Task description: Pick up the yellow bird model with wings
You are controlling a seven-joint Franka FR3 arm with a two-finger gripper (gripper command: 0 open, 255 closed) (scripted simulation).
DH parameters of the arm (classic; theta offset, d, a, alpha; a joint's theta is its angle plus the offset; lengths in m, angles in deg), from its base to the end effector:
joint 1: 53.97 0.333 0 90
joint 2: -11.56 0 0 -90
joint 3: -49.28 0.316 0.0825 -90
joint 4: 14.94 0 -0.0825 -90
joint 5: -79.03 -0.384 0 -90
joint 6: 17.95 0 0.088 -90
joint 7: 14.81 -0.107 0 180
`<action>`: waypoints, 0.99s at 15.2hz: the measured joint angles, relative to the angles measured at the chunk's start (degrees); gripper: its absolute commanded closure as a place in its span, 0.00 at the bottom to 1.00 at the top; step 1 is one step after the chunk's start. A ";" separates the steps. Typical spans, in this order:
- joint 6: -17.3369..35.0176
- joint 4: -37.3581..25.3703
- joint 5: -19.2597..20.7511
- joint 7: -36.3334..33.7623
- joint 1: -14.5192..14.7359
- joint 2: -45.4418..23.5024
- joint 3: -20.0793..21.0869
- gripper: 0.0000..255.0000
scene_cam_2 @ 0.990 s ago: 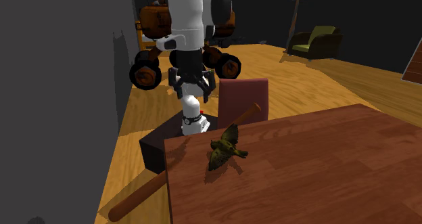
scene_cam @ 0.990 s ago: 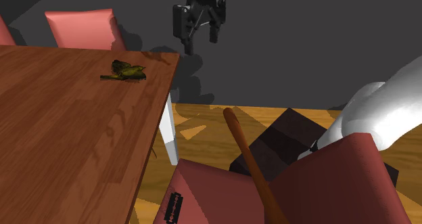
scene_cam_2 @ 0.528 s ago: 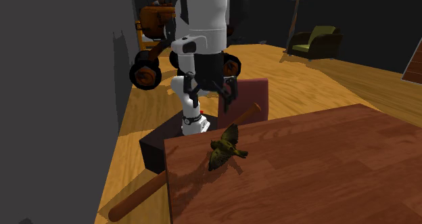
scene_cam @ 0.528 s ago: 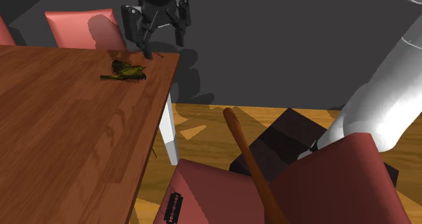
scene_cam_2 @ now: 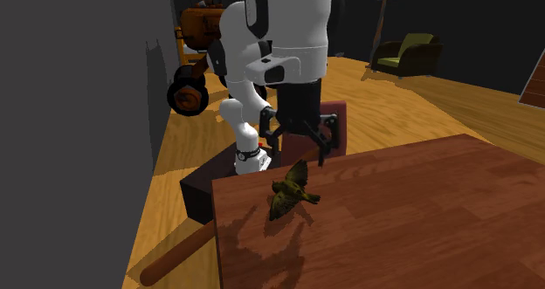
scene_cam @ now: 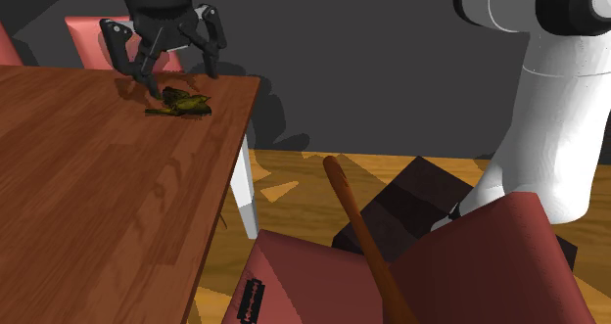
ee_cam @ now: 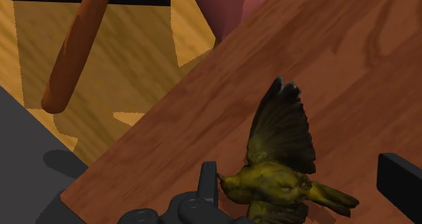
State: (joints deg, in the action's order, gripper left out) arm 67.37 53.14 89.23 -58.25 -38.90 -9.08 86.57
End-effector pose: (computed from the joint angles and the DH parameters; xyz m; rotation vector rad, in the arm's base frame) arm 0.4659 0.4370 0.6138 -3.1052 -0.1674 0.0346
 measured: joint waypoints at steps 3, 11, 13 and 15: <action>2.64 3.39 -0.50 0.14 -0.83 0.82 -0.01 0.00; 5.74 7.02 -0.88 0.18 -1.49 1.43 -0.03 1.00; 5.75 7.04 -0.88 0.18 -1.49 1.44 -0.03 1.00; 5.75 7.04 -0.88 0.18 -1.49 1.44 -0.03 1.00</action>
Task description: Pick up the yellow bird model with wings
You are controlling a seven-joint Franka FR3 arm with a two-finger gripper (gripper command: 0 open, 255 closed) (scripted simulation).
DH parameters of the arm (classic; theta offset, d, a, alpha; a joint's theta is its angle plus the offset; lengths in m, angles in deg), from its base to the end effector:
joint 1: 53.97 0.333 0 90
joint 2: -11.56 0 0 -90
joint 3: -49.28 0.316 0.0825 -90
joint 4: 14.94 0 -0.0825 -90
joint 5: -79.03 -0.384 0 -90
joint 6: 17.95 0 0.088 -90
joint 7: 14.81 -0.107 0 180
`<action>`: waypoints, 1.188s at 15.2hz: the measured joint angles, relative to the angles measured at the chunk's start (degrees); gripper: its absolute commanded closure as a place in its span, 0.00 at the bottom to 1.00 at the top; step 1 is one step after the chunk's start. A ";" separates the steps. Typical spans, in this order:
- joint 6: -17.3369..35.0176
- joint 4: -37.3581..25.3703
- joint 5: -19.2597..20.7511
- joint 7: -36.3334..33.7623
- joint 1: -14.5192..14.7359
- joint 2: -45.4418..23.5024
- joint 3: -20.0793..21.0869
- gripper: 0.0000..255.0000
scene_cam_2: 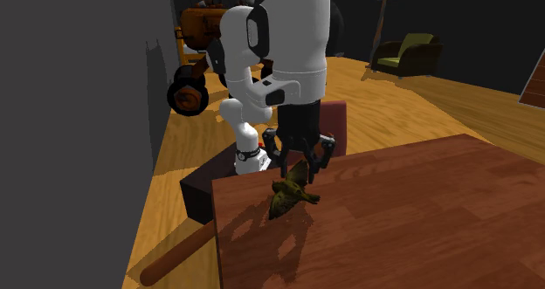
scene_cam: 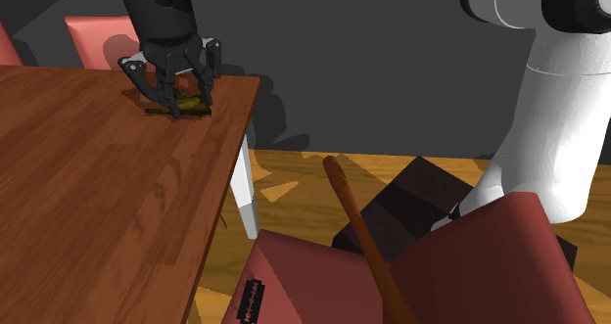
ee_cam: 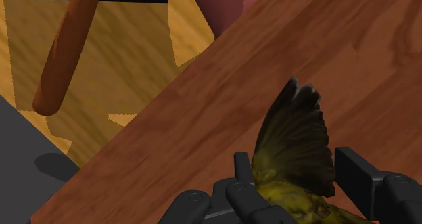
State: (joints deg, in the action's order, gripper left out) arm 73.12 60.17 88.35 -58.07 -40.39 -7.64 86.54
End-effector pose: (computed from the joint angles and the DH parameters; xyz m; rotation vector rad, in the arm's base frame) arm 0.4673 0.4390 0.5805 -3.1048 -0.1655 0.0335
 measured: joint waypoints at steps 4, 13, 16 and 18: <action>-1.06 -1.28 0.13 0.05 0.18 -0.23 -0.01 1.00; -9.84 -13.59 2.46 -0.78 3.69 -4.04 -0.11 1.00; -13.40 -18.98 3.65 -0.88 5.41 -5.93 -0.31 1.00; -15.46 -22.22 4.41 -0.93 6.55 -7.13 -0.47 1.00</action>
